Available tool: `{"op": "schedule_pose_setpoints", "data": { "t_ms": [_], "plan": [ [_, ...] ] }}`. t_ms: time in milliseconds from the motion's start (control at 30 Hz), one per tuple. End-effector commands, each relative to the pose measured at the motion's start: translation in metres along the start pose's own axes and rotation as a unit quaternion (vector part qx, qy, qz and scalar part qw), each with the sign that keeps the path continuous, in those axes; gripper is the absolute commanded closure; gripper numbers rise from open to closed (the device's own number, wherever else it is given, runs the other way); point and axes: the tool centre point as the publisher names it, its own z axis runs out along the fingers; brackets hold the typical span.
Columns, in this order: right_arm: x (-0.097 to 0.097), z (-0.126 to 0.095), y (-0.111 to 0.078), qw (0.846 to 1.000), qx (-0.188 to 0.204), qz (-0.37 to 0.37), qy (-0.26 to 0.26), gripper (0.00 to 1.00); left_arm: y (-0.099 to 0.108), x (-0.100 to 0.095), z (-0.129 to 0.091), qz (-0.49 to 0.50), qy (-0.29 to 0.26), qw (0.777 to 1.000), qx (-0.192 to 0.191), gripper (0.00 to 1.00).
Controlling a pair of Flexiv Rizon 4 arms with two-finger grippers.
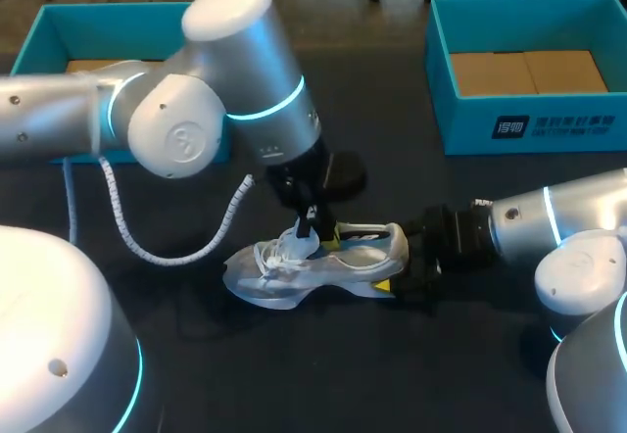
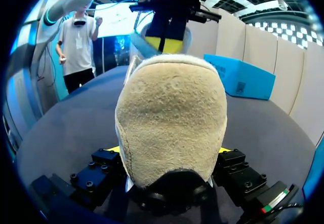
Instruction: Take the shoe out of the shoebox, open the shoe tongue, remove and reinsert the insole, then place the shoe into the shoebox
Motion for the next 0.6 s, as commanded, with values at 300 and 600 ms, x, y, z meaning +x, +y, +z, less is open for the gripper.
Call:
{"op": "schedule_pose_setpoints", "data": {
  "t_ms": [300,600],
  "plan": [
    [0.0,0.0,0.002,1.0,0.003,0.0,-0.001,1.0,-0.017,0.008,-0.018,0.021,0.003,0.998,0.054,1.0],
    [0.0,0.0,0.002,1.0,0.003,0.0,-0.001,1.0,-0.044,0.007,-0.014,0.039,0.014,0.996,0.085,1.0]
  ]
}}
